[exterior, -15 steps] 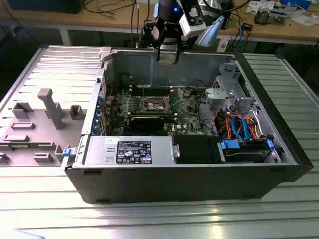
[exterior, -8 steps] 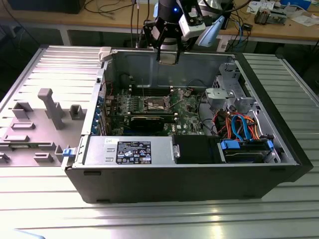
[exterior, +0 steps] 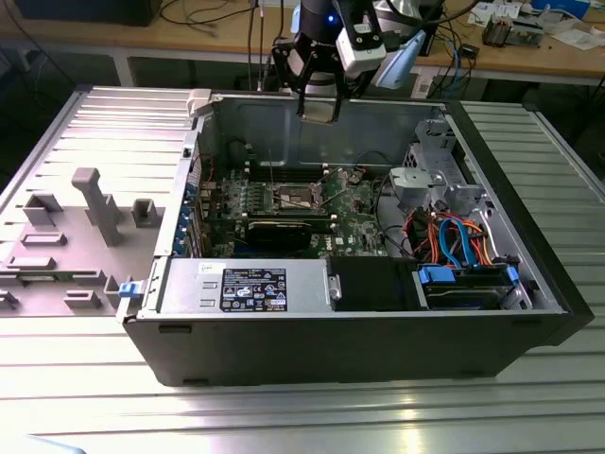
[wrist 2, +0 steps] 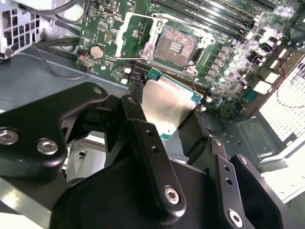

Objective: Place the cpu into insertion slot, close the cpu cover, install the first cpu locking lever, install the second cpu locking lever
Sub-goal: 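Place the cpu into insertion slot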

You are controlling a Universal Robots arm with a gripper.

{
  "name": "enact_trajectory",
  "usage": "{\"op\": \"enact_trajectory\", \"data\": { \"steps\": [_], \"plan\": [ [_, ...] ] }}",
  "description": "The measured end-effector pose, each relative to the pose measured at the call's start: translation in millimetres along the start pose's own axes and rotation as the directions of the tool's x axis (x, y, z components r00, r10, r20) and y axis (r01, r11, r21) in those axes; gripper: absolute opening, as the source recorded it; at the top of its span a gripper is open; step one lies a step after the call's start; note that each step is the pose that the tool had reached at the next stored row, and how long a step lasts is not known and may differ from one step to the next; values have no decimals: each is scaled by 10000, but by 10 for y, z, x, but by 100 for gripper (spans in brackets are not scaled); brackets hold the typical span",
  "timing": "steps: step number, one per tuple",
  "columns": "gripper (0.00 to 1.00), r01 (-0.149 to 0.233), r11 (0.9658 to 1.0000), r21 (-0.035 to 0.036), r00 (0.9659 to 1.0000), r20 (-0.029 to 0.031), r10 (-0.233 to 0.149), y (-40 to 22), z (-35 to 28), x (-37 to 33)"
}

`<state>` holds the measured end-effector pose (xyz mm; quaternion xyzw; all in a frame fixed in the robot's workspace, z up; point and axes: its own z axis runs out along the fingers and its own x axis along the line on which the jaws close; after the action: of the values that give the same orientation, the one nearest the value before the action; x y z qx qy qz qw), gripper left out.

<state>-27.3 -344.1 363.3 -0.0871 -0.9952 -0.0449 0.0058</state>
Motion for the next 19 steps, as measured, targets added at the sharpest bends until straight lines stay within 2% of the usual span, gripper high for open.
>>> {"op": "enact_trajectory", "data": {
  "steps": [3,14,19],
  "plan": [
    [55,-349,9994,8,9994,36,349,-1,3,0],
    [55,-443,9990,89,9990,62,442,-10,9,-2],
    [55,-984,9951,80,9951,108,983,-11,13,-2]
  ]
}}
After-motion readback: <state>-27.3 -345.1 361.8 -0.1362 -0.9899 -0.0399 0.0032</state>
